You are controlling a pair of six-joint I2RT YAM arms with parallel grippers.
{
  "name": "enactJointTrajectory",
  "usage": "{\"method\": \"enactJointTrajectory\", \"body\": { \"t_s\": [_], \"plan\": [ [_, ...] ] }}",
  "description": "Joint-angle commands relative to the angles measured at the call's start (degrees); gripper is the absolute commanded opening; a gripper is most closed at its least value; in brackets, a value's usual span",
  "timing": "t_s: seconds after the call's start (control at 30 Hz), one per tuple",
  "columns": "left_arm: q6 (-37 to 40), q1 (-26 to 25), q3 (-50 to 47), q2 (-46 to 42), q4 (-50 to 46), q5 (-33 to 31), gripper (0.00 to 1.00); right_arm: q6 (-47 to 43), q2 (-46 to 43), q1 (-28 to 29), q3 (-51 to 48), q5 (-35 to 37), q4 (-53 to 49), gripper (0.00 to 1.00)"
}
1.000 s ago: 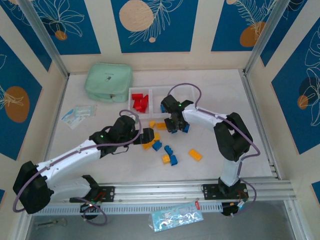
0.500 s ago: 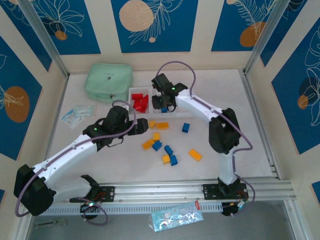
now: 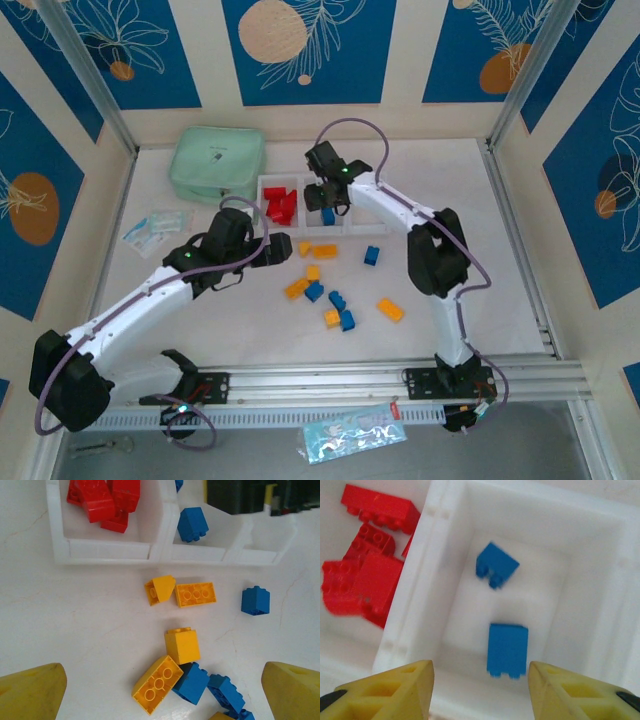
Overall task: Sort the legos into containers by color
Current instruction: Place the lego in the container, then pick up the lego from the center of the table.
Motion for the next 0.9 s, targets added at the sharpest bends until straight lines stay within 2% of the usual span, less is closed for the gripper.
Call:
{"method": "enactJointTrajectory", "body": {
  "t_s": [0.0, 0.07, 0.17, 0.37, 0.47, 0.73, 0.87],
  "plan": [
    [0.3, 0.4, 0.6, -0.9, 0.8, 3.6, 0.99, 1.8, -9.5, -1.5, -6.7, -4.1, 0.7, 0.55],
    [-0.4, 0.3, -0.4, -1.0, 2.2, 5.5, 0.99, 3.2, -13.2, -2.4, -11.7, -5.4, 0.5, 0.57],
    [-1.9, -1.1, -2.0, -1.2, 4.4, 6.7, 0.99, 4.5, -18.6, -3.5, -19.1, -3.1, -0.5, 0.6],
    [-3.1, -6.0, -4.1, 0.3, 7.4, 5.4, 0.99, 10.3, -27.8, -8.7, -33.5, -6.4, -0.1, 0.7],
    [-3.4, -8.8, -4.7, 1.5, 8.6, 3.7, 0.99, 11.9, -30.0, -9.5, -39.1, -6.7, 1.2, 0.74],
    [-6.0, -12.0, -5.9, 5.3, 13.1, 2.6, 0.99, 15.5, -27.7, -10.0, -43.9, -10.7, 7.5, 0.79],
    [-6.4, -12.7, -5.9, 5.9, 14.0, 1.5, 0.99, 17.1, -24.4, -8.5, -42.4, -5.4, 8.2, 0.79]
  ]
}}
